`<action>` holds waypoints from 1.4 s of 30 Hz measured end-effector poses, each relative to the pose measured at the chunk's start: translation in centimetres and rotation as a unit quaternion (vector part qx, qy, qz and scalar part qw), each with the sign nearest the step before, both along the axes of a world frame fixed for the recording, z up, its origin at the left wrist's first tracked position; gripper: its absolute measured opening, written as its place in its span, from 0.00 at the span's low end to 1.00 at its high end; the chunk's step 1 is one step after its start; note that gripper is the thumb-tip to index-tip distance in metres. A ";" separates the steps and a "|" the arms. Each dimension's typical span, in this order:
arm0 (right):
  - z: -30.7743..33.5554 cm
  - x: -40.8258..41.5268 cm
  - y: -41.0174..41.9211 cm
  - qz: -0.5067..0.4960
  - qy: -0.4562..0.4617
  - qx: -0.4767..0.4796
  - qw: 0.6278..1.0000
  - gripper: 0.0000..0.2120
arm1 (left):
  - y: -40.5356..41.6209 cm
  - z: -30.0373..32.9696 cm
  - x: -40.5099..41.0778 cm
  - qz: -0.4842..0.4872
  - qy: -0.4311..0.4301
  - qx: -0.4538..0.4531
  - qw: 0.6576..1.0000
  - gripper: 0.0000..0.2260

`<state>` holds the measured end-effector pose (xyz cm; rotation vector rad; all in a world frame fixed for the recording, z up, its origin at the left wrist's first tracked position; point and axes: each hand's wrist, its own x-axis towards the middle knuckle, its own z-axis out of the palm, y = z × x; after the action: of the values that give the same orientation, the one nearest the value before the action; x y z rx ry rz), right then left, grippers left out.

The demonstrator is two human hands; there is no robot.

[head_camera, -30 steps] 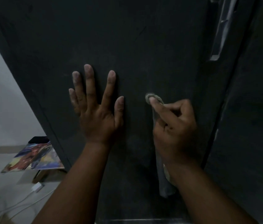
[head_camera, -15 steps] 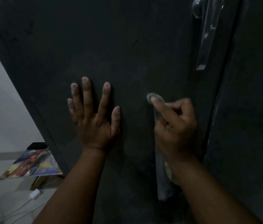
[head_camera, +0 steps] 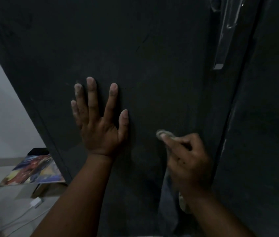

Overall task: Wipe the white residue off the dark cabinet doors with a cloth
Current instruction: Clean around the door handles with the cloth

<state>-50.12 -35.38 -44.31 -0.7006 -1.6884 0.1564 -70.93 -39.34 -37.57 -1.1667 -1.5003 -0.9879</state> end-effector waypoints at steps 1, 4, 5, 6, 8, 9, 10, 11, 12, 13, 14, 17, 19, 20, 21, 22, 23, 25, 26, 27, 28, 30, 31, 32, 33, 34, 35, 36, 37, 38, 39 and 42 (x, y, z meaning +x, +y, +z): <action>0.8 0.6 0.7 -0.011 0.027 0.015 0.999 0.18 | 0.0 0.0 0.0 0.001 0.000 -0.002 1.000 0.27; 4.4 0.8 3.2 -0.078 0.098 0.068 0.990 0.15 | 0.1 0.0 0.2 0.002 -0.004 0.000 1.000 0.26; 5.4 0.4 3.5 -0.087 0.111 0.082 0.987 0.14 | 0.1 0.1 0.3 0.001 -0.005 0.002 1.000 0.26; 6.2 -0.1 3.6 -0.089 0.115 0.098 0.984 0.14 | 0.0 0.1 0.4 0.000 -0.006 0.004 1.000 0.26; 6.1 -0.9 3.0 -0.072 0.087 0.125 0.986 0.12 | 0.0 0.3 0.6 -0.001 -0.010 0.004 1.000 0.26; 5.3 -1.1 2.5 -0.065 0.060 0.123 0.988 0.13 | -0.1 0.3 0.6 -0.004 -0.014 0.003 1.000 0.26; 4.3 -1.0 1.8 -0.056 0.025 0.116 0.991 0.13 | -0.1 0.4 0.8 -0.007 -0.020 0.003 1.000 0.26; 3.1 -0.7 1.3 -0.046 -0.009 0.100 0.994 0.13 | -0.1 0.4 1.0 -0.010 -0.028 0.004 1.000 0.26; 1.8 -0.1 1.0 -0.036 -0.035 0.083 0.995 0.11 | -0.1 0.5 1.4 -0.012 -0.038 0.005 0.999 0.27; 0.7 0.6 0.7 -0.031 -0.045 0.054 0.997 0.09 | 0.0 0.7 1.9 -0.016 -0.048 0.005 0.999 0.27; 0.2 1.5 0.6 -0.032 -0.037 0.008 0.999 0.15 | 0.0 0.9 2.4 -0.021 -0.053 0.004 0.998 0.27; 0.4 3.7 1.2 -0.037 0.007 -0.034 0.999 0.22 | 0.6 2.2 4.1 -0.035 -0.027 -0.011 0.999 0.28; 2.2 4.6 2.1 -0.080 0.035 0.024 0.996 0.09 | 1.4 3.5 5.5 -0.051 -0.003 -0.014 0.999 0.27; 3.1 4.7 2.9 -0.113 0.062 0.047 0.991 0.14 | 1.9 4.0 6.4 -0.059 0.006 -0.013 0.998 0.26; 4.2 4.7 3.5 -0.130 0.082 0.060 0.986 0.17 | 2.4 4.5 7.4 -0.068 0.015 -0.014 0.997 0.26; 5.2 4.5 3.9 -0.139 0.097 0.074 0.983 0.17 | 2.9 4.7 8.3 -0.077 0.023 -0.017 0.997 0.25; 5.6 4.3 4.2 -0.137 0.101 0.086 0.982 0.15 | 3.4 4.7 9.2 -0.082 0.028 -0.023 0.996 0.25; 4.8 4.1 4.4 -0.104 0.080 0.096 0.987 0.14 | 4.2 4.1 10.5 -0.071 0.029 -0.029 0.997 0.25; 3.7 4.2 4.3 -0.084 0.059 0.091 0.991 0.13 | 4.5 3.7 10.7 -0.054 0.028 -0.028 0.998 0.25; 2.4 4.3 4.1 -0.062 0.037 0.081 0.994 0.14 | 4.7 3.3 10.8 -0.037 0.030 -0.025 0.999 0.25; 0.9 4.5 3.8 -0.043 0.020 0.062 0.997 0.14 | 4.9 2.9 10.7 -0.024 0.034 -0.022 0.999 0.26; -1.6 5.5 3.2 -0.025 0.016 0.016 0.999 0.13 | 5.3 2.6 10.4 -0.011 0.042 -0.012 0.999 0.26; -2.2 6.0 3.0 -0.025 0.027 -0.007 0.999 0.12 | 5.5 2.6 10.2 -0.006 0.044 -0.007 0.999 0.26; -2.4 6.5 2.8 -0.031 0.036 -0.021 0.999 0.11 | 5.6 2.5 10.2 -0.001 0.046 -0.003 0.999 0.26; -2.0 7.0 2.8 -0.044 0.041 -0.025 0.998 0.09 | 5.6 2.5 10.2 0.005 0.047 0.001 0.999 0.26; -1.3 7.3 3.0 -0.059 0.049 -0.021 0.997 0.07 | 5.7 2.4 10.2 0.008 0.048 0.003 0.999 0.26; -0.2 7.5 3.3 -0.079 0.065 -0.014 0.995 0.07 | 5.7 2.4 10.3 0.008 0.047 0.005 0.999 0.26; 1.1 7.7 3.8 -0.103 0.086 -0.002 0.991 0.08 | 5.7 2.4 10.5 0.006 0.044 0.008 0.999 0.26; 2.5 7.7 4.4 -0.122 0.105 0.017 0.987 0.09 | 5.7 2.5 10.7 0.002 0.039 0.012 0.999 0.26; 3.9 7.6 4.8 -0.132 0.119 0.031 0.984 0.11 | 5.7 2.6 10.9 -0.003 0.030 0.016 0.999 0.26; 5.0 7.5 5.1 -0.138 0.125 0.040 0.982 0.11 | 5.7 2.7 11.2 -0.010 0.017 0.019 1.000 0.26; 5.3 7.3 5.2 -0.153 0.113 0.056 0.980 0.10 | 5.8 2.8 12.8 -0.022 -0.020 0.026 0.999 0.26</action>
<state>-42.80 -30.13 -39.02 -0.8153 -1.3444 -0.0737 -58.17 -33.51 -34.76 -1.1532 -1.4778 -1.0796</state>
